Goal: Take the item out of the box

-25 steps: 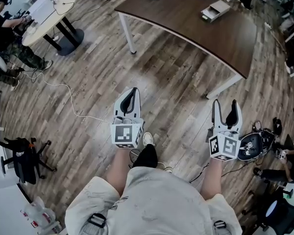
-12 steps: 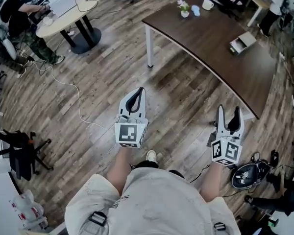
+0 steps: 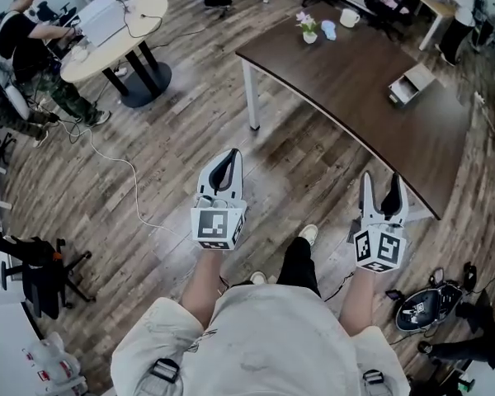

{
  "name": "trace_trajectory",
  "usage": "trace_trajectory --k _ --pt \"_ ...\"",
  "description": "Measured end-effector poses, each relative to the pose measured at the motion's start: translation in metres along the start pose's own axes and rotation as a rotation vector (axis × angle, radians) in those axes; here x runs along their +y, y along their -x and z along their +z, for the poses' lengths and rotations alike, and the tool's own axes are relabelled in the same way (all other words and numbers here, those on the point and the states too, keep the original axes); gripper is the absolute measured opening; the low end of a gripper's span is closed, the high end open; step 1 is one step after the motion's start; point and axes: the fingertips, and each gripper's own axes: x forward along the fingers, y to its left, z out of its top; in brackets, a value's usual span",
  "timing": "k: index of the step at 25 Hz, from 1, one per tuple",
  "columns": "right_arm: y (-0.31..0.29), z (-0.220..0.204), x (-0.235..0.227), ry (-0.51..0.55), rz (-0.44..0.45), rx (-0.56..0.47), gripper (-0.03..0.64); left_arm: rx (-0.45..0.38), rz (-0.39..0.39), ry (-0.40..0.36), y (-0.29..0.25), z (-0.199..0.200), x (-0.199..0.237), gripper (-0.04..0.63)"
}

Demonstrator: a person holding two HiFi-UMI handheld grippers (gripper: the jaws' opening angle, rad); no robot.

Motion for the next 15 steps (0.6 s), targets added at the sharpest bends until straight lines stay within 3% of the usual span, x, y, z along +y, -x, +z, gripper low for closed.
trace_trajectory --k 8,15 --pt "-0.073 -0.001 -0.089 -0.041 -0.066 -0.041 0.303 -0.031 -0.067 -0.04 -0.119 0.019 -0.047 0.002" --pt "-0.12 -0.008 -0.186 -0.045 -0.136 -0.018 0.303 -0.015 -0.16 -0.035 -0.229 0.022 -0.115 0.002"
